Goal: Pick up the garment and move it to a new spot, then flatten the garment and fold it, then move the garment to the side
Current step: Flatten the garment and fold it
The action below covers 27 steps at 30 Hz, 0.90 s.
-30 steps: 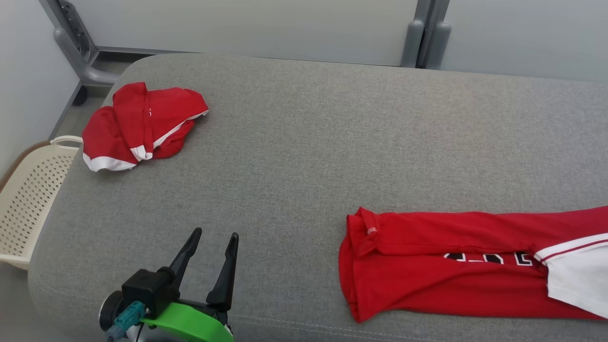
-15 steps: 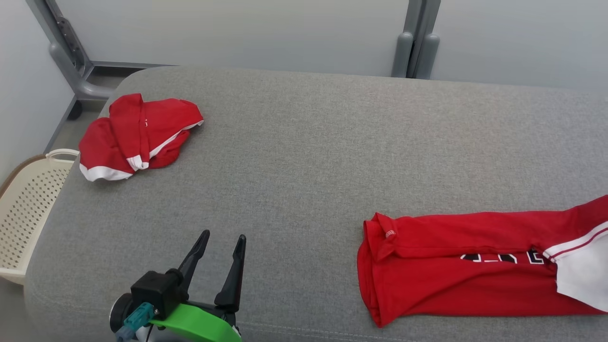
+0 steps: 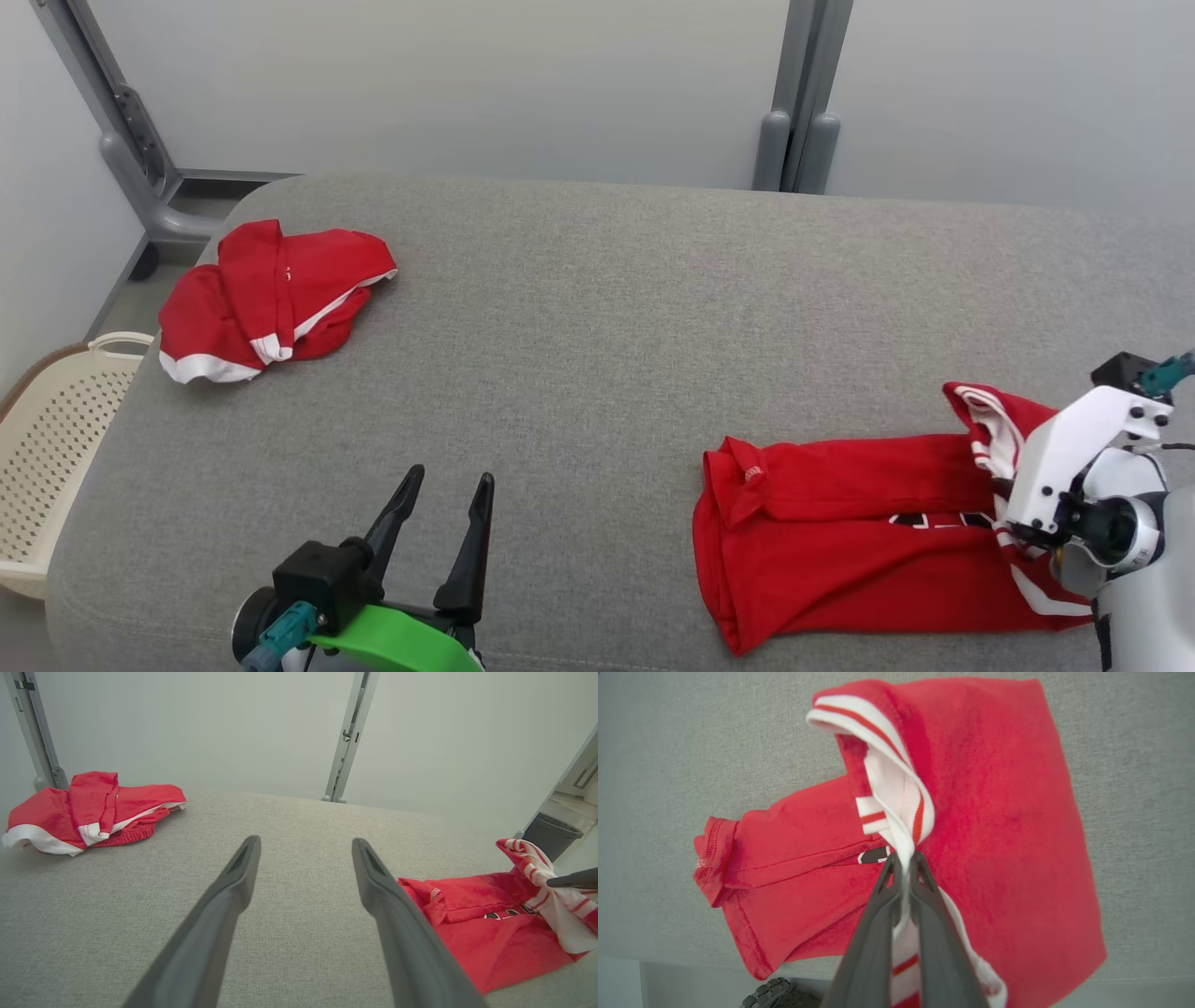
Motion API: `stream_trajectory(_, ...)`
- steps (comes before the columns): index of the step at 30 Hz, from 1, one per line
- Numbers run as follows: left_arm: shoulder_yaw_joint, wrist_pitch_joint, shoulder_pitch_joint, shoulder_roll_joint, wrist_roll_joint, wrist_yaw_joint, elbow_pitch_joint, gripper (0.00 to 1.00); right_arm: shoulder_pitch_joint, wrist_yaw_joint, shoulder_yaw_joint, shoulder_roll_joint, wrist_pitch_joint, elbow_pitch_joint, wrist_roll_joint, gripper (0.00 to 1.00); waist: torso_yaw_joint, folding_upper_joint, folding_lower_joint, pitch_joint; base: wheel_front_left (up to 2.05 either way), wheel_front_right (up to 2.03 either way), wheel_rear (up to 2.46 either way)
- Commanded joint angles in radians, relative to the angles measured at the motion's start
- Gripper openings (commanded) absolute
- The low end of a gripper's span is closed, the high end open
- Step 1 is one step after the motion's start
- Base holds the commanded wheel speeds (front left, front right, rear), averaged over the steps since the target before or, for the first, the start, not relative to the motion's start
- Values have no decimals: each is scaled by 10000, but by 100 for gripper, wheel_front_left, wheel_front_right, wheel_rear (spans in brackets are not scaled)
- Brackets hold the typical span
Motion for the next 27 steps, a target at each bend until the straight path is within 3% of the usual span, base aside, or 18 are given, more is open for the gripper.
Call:
stream_trajectory(1, -23, -41, -10, -41, -38, -7, 57, 100, 164, 4, 133, 56, 66, -141, 197, 0, -26, 0, 0, -47, 0, 0, 0)
stream_trajectory(13, -156, -110, -103, -122, -70, -48, 284, 100, 199, 4, 1882, 636, -167, 100, 1162, 0, -8, 0, 0, -258, 0, 0, 0)
stream_trajectory(27, -332, -100, -226, -95, -89, -130, 396, 100, -847, 4, 4308, 664, -2099, 2910, 3223, 0, 254, 0, 0, -377, 0, 0, 0)
